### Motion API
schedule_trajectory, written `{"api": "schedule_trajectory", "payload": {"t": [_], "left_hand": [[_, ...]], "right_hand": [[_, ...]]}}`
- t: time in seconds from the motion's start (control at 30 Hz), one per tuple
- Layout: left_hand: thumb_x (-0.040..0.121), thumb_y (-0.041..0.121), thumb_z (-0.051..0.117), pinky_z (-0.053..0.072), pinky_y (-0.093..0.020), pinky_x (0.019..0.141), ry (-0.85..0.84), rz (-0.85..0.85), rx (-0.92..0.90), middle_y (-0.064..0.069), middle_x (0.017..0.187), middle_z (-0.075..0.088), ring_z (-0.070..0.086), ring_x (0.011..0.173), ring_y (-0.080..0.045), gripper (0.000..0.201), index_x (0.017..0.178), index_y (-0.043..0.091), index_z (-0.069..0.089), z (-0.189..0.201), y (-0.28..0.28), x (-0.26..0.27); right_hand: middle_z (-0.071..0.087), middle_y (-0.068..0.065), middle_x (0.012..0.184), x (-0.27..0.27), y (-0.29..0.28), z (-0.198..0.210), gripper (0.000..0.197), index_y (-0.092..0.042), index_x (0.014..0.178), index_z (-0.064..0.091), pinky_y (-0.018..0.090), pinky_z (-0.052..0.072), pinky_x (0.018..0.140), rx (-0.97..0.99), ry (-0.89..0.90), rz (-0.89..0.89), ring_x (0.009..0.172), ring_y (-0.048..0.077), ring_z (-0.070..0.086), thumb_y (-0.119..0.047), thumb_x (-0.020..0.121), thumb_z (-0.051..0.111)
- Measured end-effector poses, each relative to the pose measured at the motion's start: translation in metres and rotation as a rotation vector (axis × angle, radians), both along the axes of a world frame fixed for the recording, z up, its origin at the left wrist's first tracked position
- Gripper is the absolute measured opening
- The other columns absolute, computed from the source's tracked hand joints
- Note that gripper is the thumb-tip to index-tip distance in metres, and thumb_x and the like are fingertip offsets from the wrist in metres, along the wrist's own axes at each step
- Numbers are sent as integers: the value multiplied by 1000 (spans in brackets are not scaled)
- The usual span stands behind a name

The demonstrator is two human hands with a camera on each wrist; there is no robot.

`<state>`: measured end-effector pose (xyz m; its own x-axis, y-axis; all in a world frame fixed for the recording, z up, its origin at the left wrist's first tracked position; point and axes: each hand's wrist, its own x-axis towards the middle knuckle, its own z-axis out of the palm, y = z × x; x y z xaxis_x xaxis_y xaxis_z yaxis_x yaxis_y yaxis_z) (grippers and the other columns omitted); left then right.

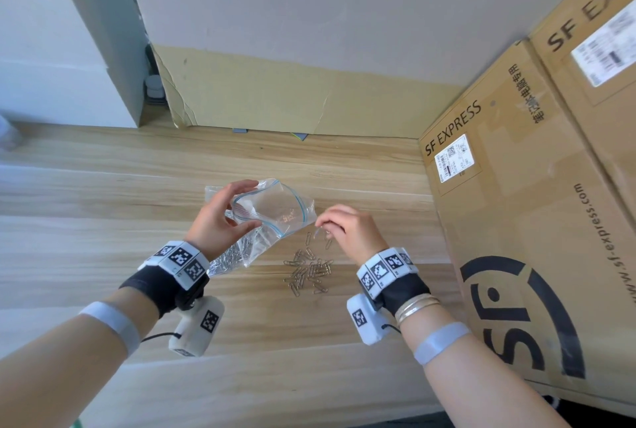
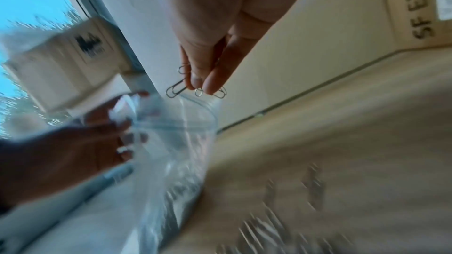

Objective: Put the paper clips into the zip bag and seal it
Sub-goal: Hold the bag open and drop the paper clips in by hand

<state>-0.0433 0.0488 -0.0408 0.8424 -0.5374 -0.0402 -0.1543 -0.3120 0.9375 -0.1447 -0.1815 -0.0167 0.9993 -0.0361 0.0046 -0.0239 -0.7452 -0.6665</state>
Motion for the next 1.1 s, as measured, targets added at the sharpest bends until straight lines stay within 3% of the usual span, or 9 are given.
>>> {"api": "schedule_trajectory", "payload": {"t": [0.1,0.27,0.4,0.53,0.63,0.73,0.83,0.97,1.1], "left_hand": [[71,7,75,48,-14,61,-7,-5,-6,51,107,43,51,87,11,65,107,50,42,0,-3,0],[69,7,76,49,-17,61,-27,-12,-10,47,109,45,50,84,4,69,107,55,43,1,-5,-1],[69,8,76,50,-18,62,-31,-7,-6,47,109,45,50,83,3,77,103,67,39,4,-3,-2],[70,7,75,50,-20,61,-18,5,-8,49,108,44,51,85,9,77,103,65,39,6,0,-1],[70,7,75,50,-23,63,-8,18,-1,51,107,43,51,85,12,69,105,56,41,5,1,-1],[70,6,75,49,-23,62,-9,30,-2,49,108,45,51,85,11,75,103,63,40,4,1,-1],[70,6,75,47,-22,60,-15,39,-1,48,108,46,50,87,13,75,103,64,40,3,1,-1],[71,6,75,48,-22,60,-11,38,2,50,106,45,50,88,14,66,106,51,42,2,1,-1],[70,8,76,49,-20,60,-16,26,4,49,107,45,51,87,10,72,104,62,40,2,0,1]], "right_hand": [[67,9,89,24,12,21,10,-6,84,69,10,48,55,-4,-84,49,61,10,62,-3,84,59],[68,11,91,55,47,19,10,-7,87,70,36,52,73,-143,-21,178,76,24,64,-5,82,61],[69,3,105,58,45,19,20,-16,102,68,32,49,88,-161,68,190,94,20,63,-15,84,60],[72,3,96,41,22,28,16,-13,99,69,24,51,80,-126,-31,109,81,11,64,-13,87,57],[69,5,84,28,0,14,13,-9,89,67,31,53,71,-105,-68,-41,70,8,56,-7,87,55],[67,6,99,17,-14,-25,17,-11,98,66,37,50,83,-213,178,-80,86,20,62,-9,89,52],[58,7,115,6,-14,-64,25,-13,110,62,33,44,92,-239,400,-113,103,25,57,-9,88,52],[49,9,124,-4,-7,-84,37,-10,119,55,30,35,99,-201,426,-224,112,24,49,-15,83,61],[46,3,128,-17,3,-77,56,-17,122,51,29,34,100,-175,501,-125,117,19,46,-32,72,73]]}}
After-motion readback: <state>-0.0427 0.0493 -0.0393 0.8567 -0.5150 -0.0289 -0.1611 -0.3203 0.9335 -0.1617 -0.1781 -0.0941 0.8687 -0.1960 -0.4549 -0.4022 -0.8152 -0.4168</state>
